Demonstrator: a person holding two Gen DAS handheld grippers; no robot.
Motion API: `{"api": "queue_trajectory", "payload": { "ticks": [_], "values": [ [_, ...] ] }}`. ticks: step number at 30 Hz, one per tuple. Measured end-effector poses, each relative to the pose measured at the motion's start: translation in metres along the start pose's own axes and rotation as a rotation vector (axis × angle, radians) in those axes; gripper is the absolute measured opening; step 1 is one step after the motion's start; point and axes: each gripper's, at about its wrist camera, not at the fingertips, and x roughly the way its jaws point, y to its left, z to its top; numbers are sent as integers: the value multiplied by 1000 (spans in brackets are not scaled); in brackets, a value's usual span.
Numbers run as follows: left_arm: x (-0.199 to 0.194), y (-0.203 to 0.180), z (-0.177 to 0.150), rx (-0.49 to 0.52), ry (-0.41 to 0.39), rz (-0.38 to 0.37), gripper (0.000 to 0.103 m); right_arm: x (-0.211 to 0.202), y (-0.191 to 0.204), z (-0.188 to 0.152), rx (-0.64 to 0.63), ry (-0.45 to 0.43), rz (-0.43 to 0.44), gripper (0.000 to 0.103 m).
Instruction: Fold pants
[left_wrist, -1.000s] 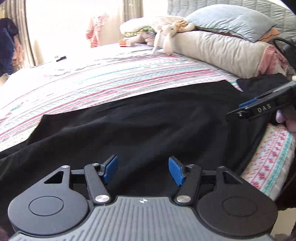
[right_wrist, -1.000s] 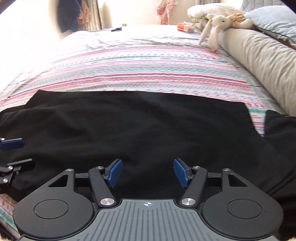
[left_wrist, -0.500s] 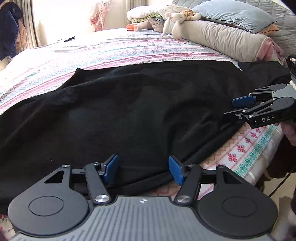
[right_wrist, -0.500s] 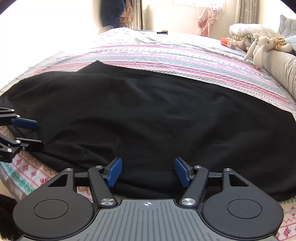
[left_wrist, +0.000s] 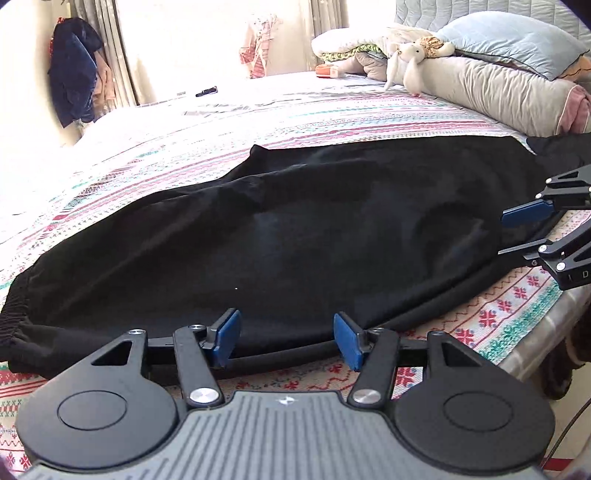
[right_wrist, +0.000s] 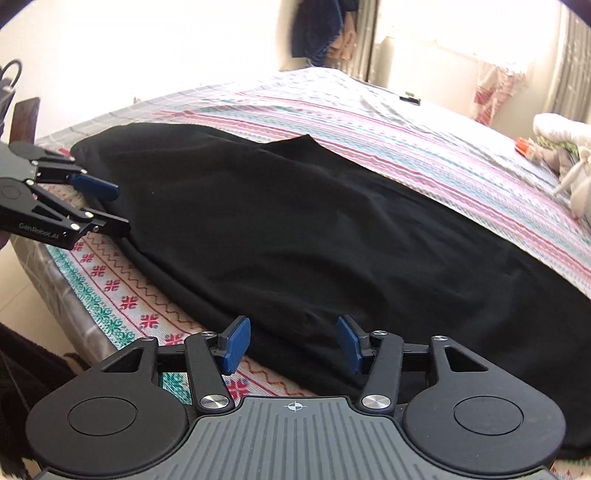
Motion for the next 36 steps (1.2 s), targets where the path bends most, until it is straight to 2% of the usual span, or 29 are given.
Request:
{"api": "queue_trajectory", "payload": {
  "ticks": [4,7,10,12,13,19,20,22,23,28,31,33,34,35,36],
  "values": [
    [11,-5,-4,90,35,5,83,17,21,7,-131,10,-6,44],
    [9,-6,-7,129,26,13,82,23,34,8,-235,14,-22,40],
    [7,-8,-7,155,26,19,82,28,37,14,-260,24,-15,25],
    [5,-11,-9,169,26,23,82,32,40,15,-286,31,3,4],
    [5,-11,-9,172,25,23,82,33,41,17,-296,28,6,1],
    [1,-17,-12,219,4,51,82,15,29,27,-225,-35,27,0],
    [2,-18,-11,229,-4,75,78,12,27,28,-222,-41,33,0],
    [3,-19,-11,249,-12,123,53,8,27,30,-229,-41,37,0],
    [2,-17,-10,260,-6,143,32,8,28,30,-234,-37,41,0],
    [-8,-9,-10,266,14,111,31,13,34,24,-258,1,70,0],
    [-6,-7,-14,294,82,71,32,19,39,15,-266,46,101,1],
    [-7,-8,-16,319,96,65,37,23,42,11,-281,80,114,8],
    [-9,-7,-16,323,105,54,40,23,43,11,-287,87,115,9],
    [-13,-4,-16,316,105,32,48,22,42,12,-291,90,119,10],
    [-18,1,-16,295,95,6,61,21,40,14,-283,100,133,15]
  ]
}}
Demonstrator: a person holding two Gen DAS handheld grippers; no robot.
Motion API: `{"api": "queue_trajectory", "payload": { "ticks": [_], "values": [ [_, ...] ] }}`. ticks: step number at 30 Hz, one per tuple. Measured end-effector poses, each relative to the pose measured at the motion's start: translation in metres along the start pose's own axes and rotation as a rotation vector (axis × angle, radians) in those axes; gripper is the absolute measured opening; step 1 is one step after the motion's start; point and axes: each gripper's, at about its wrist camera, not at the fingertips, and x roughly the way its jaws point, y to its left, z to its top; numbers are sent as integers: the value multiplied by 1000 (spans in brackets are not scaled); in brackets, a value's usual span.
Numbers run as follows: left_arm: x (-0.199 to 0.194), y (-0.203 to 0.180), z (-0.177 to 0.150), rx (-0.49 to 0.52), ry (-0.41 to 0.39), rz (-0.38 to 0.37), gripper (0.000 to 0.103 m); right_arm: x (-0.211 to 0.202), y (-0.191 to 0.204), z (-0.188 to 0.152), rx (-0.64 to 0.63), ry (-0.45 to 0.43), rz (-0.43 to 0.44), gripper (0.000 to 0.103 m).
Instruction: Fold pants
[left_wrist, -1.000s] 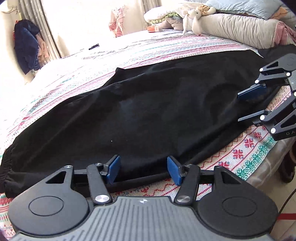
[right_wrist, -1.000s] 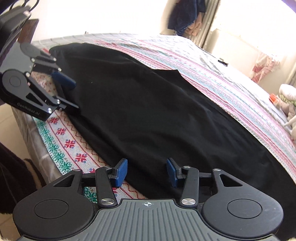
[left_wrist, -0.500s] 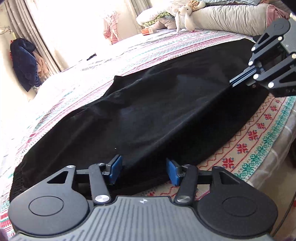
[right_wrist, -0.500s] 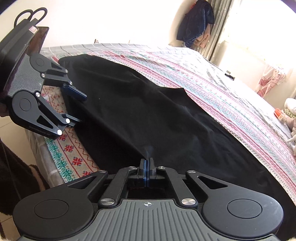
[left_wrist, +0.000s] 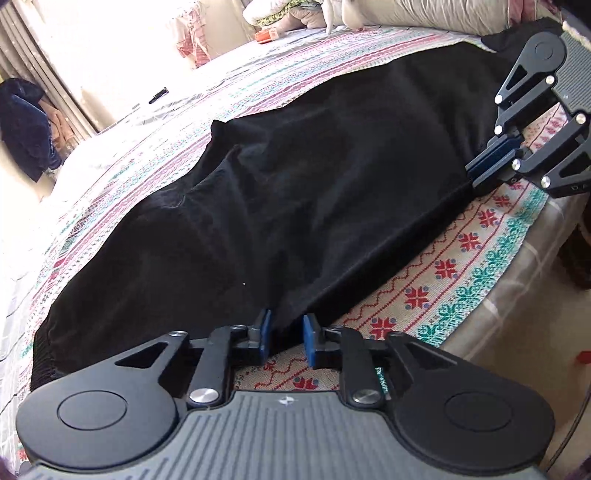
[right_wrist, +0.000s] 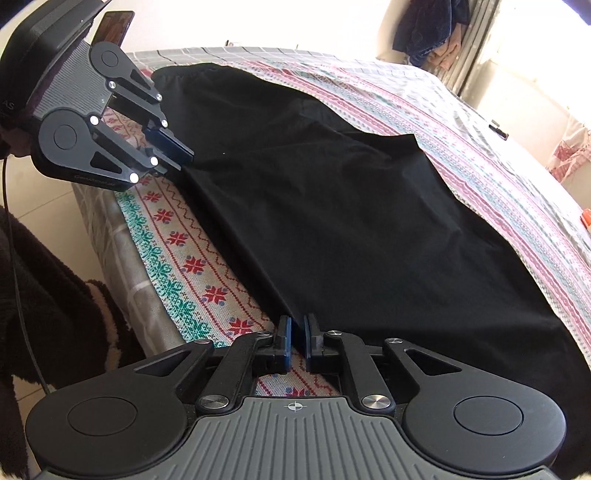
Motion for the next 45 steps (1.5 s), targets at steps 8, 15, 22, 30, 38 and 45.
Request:
{"api": "queue_trajectory", "payload": {
  "ticks": [8,15,22,30,38,45],
  "values": [
    [-16,73,0,-383,-164,1,77,1,-52,38,211,-118,12,21],
    [35,126,29,-604,-193,149,77,66,-94,104,361,-183,-15,21],
    [70,147,32,-580,-172,248,77,134,-115,139,426,-164,33,21],
    [73,176,-24,-742,-133,313,78,188,-151,156,484,-178,38,21],
    [66,185,-19,-772,-87,380,77,199,-184,167,586,-158,-82,27],
    [72,177,-2,-692,-120,332,78,160,-113,158,355,-152,12,30]
  ]
}}
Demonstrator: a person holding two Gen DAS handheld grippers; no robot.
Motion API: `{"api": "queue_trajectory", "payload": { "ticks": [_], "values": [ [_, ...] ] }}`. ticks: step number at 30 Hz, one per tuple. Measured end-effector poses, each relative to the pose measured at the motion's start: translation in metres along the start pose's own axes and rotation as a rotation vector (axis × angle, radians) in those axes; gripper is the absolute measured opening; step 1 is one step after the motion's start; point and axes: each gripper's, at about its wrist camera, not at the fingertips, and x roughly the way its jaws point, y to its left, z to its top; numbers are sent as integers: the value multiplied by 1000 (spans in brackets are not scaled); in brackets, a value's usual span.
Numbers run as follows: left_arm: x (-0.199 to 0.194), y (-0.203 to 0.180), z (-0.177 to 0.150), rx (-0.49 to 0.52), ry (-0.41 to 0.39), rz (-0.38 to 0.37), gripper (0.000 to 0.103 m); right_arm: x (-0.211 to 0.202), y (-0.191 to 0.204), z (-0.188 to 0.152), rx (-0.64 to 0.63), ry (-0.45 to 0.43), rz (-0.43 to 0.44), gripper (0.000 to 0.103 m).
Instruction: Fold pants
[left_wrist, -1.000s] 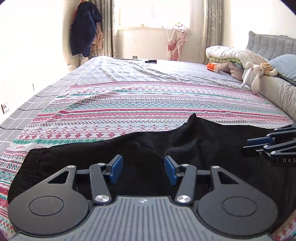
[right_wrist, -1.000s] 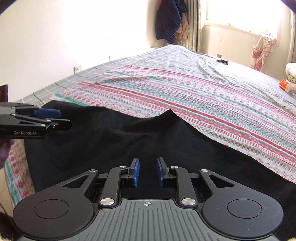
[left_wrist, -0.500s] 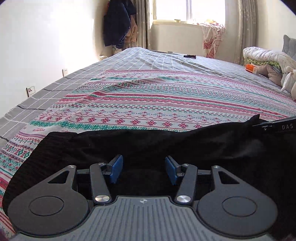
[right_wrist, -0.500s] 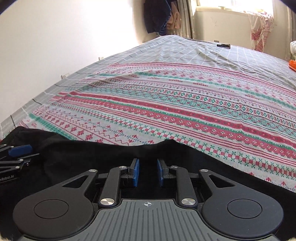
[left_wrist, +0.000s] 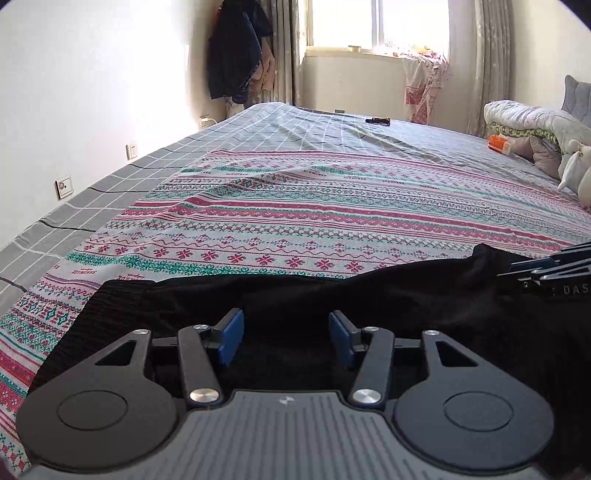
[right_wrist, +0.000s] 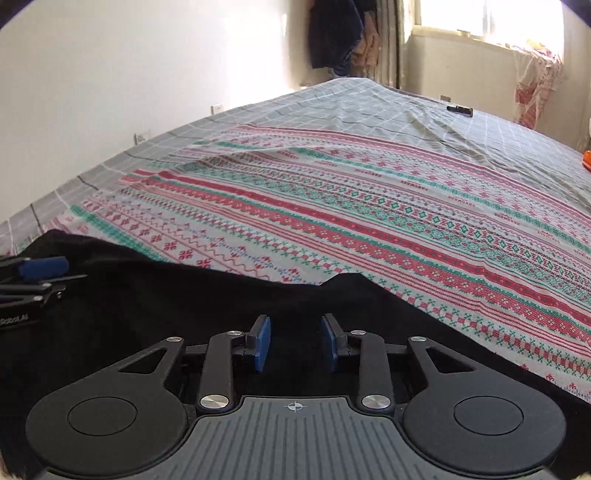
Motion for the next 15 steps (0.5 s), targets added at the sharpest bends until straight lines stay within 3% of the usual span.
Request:
{"api": "queue_trajectory", "payload": {
  "ticks": [3,6,8,10,15],
  "values": [
    [11,8,-10,3,16,72,82,-9,8,-22,-40,30,-7,33],
    [6,16,-8,-27,30,122,81,-32,-6,-42,-26,20,-45,46],
    [0,15,-5,-41,36,117,81,-50,-21,-52,7,31,-64,47],
    [-9,6,-2,-42,28,79,81,-69,-30,-60,25,24,-88,47],
    [-34,-48,2,22,1,-148,81,-96,-49,-82,86,46,-93,47]
  ]
}}
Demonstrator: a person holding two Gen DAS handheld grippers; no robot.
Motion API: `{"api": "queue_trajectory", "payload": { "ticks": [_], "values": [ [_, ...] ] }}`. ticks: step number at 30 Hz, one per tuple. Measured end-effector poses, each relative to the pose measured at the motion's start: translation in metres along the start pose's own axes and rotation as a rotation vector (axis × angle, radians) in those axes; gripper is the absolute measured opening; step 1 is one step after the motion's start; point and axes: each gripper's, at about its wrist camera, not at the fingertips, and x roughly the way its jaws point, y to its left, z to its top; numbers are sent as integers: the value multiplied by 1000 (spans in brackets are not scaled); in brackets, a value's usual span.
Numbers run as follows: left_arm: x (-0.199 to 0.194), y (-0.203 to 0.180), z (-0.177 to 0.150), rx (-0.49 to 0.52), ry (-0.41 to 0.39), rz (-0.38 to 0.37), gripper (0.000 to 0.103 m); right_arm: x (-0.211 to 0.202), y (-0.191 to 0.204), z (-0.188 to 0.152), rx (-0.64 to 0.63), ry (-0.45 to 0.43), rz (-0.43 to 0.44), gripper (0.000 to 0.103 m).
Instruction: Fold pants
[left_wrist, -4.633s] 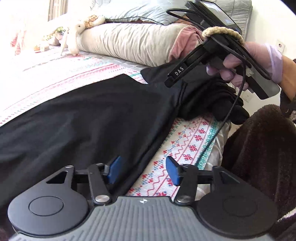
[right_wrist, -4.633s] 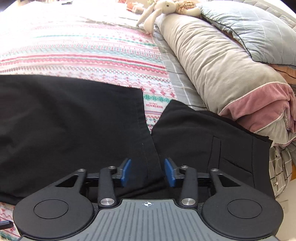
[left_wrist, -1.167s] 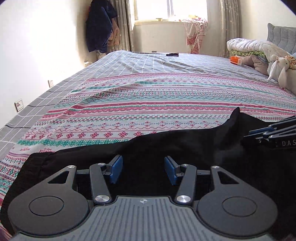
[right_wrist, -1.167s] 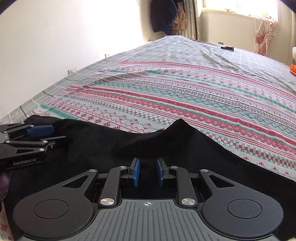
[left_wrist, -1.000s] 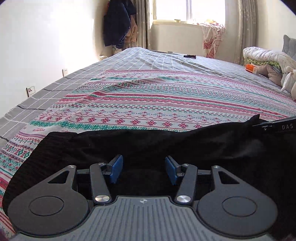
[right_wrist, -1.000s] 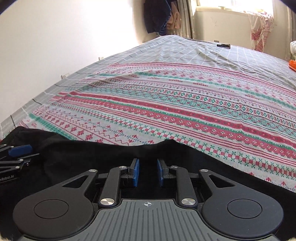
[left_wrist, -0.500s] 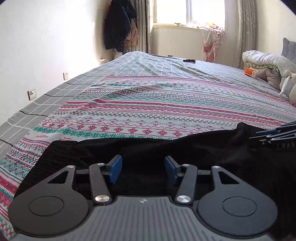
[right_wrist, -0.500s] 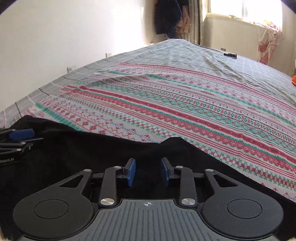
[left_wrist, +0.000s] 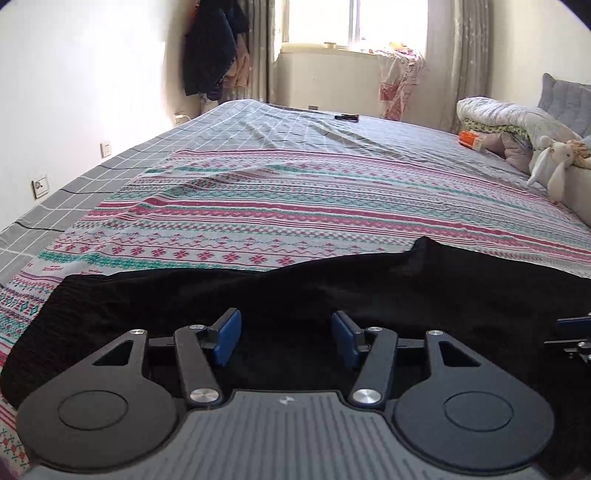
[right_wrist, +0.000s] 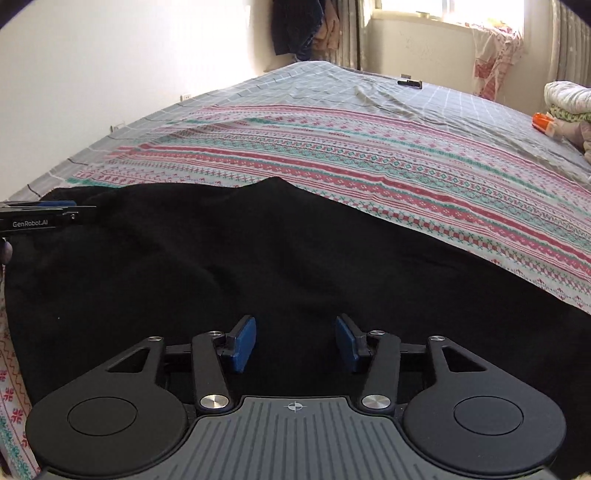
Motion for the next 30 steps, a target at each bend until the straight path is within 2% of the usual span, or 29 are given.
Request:
{"api": "queue_trajectory", "payload": {
  "ticks": [3,6,8,14,16,23,26,30],
  "values": [
    [-2,-40,-11,120,20,-91,81,-12,-12,-18,11,18,-20,48],
    [6,-69,-33,275,77,-71,81,-34,-29,-40,33,28,-40,55],
    [2,-72,-39,306,51,-50,83,-51,-40,-56,40,31,-65,60],
    [-8,-75,-34,234,101,-58,83,-107,-85,-108,157,41,-168,66],
    [-20,-89,-28,234,76,-62,84,-123,-94,-115,189,28,-228,66],
    [-55,-137,-9,227,7,-85,103,-172,-131,-133,345,-77,-333,67],
    [-58,-155,-7,199,-6,-108,103,-183,-142,-144,379,-105,-395,69],
    [-46,-174,-16,148,18,-167,103,-199,-162,-167,453,-138,-480,73]
  ]
}}
